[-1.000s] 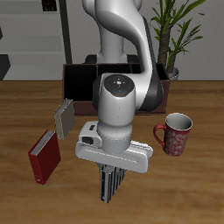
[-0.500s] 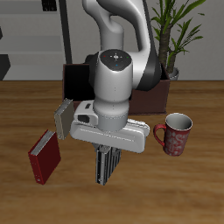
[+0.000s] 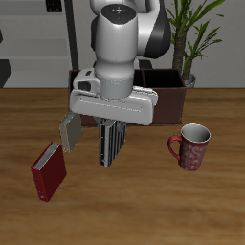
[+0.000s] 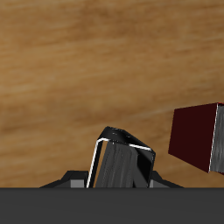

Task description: Place the striped book into the back desk caddy's left compartment

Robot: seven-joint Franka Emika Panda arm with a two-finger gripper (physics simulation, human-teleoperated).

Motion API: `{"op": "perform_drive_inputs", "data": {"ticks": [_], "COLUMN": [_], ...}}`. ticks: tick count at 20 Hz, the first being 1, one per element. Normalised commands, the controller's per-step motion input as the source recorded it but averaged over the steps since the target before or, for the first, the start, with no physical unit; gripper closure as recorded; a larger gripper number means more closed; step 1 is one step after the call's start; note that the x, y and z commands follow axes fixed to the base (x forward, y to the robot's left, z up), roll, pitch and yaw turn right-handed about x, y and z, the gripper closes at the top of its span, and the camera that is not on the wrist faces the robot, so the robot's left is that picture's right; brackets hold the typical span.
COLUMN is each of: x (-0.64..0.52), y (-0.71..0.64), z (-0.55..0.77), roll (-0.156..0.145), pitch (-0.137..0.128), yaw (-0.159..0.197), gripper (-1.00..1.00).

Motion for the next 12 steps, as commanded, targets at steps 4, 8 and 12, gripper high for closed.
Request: {"op": "perform_drive_inputs", "data": {"ticks": [4,8,12], "x": [-0.64,-0.46,-0.52], "y": [-0.06,-0.05,-0.17], "z": [0.48,0.28,0.28], "roll": [-0.013,0.004,-0.016], "pitch": [0.003,-0.029,-0.035], "yaw": [0.026,0.044,0.024], "gripper": [1.0,1.0,1.0]}}
